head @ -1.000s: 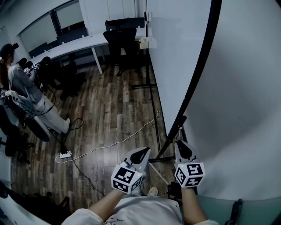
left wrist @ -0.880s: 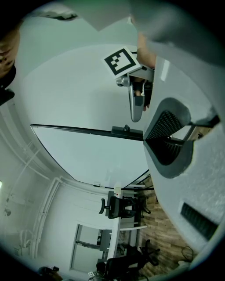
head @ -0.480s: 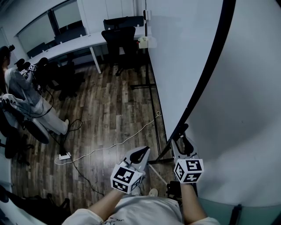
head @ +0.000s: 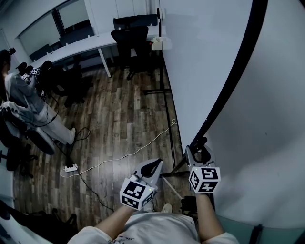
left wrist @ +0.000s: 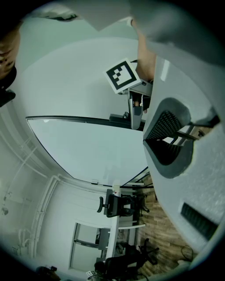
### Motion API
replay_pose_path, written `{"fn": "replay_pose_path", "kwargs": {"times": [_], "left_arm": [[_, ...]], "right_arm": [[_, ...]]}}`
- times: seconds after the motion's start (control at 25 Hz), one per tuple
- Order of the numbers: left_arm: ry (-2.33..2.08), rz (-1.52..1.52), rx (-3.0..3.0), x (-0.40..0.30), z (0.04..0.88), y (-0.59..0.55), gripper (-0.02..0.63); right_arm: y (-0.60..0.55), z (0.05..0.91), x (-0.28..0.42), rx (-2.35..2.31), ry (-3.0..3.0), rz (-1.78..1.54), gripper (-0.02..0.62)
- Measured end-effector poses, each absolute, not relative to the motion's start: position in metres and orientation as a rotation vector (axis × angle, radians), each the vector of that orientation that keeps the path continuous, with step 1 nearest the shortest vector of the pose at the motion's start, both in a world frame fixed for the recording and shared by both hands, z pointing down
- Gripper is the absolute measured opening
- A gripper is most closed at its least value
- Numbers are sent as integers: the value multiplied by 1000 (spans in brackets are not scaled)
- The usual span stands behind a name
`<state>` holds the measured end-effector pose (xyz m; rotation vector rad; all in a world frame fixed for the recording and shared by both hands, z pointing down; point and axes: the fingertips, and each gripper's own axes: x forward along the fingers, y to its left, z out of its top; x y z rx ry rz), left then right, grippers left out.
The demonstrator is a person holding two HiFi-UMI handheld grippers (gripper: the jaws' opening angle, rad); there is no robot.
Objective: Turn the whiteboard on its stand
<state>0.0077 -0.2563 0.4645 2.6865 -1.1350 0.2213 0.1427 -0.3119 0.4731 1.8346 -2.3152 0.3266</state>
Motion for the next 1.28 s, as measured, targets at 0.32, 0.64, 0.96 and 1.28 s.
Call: {"fn": "replay_pose_path", "kwargs": {"times": [0.32,0.64,0.96,1.28], "left_arm": [[-1160,231,2670,-1,467,-259,11],[-1182,238,2654,-5,469,-257,11],[-1190,233,2650,-7,469,-249,11],[-1191,225,2652,-10,465,-239,11]], "right_arm": [[-324,476,142,1832,-2298,316,193],[-329,479,143,1860,-2270,302,190],[-327,480,142,1856,-2254,294,187],[-316,478,135,1843,-2254,290,186]]}}
